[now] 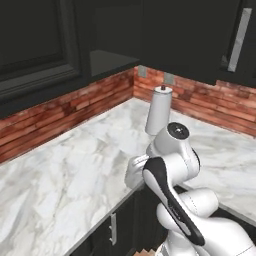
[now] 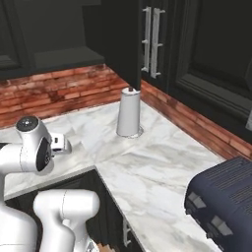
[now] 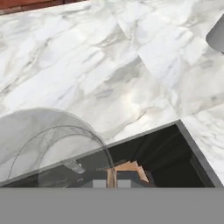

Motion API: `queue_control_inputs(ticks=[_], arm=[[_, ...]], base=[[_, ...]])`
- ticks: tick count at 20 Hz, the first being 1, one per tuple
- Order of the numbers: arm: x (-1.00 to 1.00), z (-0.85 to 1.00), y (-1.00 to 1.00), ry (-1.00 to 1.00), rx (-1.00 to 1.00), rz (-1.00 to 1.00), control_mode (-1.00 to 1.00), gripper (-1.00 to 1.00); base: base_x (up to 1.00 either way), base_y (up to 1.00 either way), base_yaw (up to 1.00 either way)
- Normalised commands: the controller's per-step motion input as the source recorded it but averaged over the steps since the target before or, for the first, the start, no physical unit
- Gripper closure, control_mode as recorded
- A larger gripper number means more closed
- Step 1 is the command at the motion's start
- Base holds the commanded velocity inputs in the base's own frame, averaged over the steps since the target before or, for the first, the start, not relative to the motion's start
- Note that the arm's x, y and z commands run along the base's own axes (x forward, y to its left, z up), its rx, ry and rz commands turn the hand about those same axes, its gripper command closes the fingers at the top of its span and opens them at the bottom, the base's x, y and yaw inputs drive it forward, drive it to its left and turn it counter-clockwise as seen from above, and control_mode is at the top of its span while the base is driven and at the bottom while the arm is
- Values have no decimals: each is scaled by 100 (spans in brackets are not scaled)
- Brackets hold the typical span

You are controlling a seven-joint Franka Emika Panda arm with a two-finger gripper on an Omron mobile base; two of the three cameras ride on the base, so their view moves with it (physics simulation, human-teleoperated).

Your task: Move the glass cup from next to the sink to the open cabinet. Then, move the bowl with the fish to the fridge to clear the area for faucet cleaning.

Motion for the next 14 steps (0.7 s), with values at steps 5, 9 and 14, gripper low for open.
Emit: queue_control_inputs(ticks=[5, 9, 14], arm=[[22, 99, -7, -13, 8, -18, -100, 100], [14, 100, -15, -23, 11, -26, -100, 100], [19, 100, -12, -16, 28, -24, -100, 100]], base=[[0, 0, 0], [0, 0, 0], [0, 0, 0]])
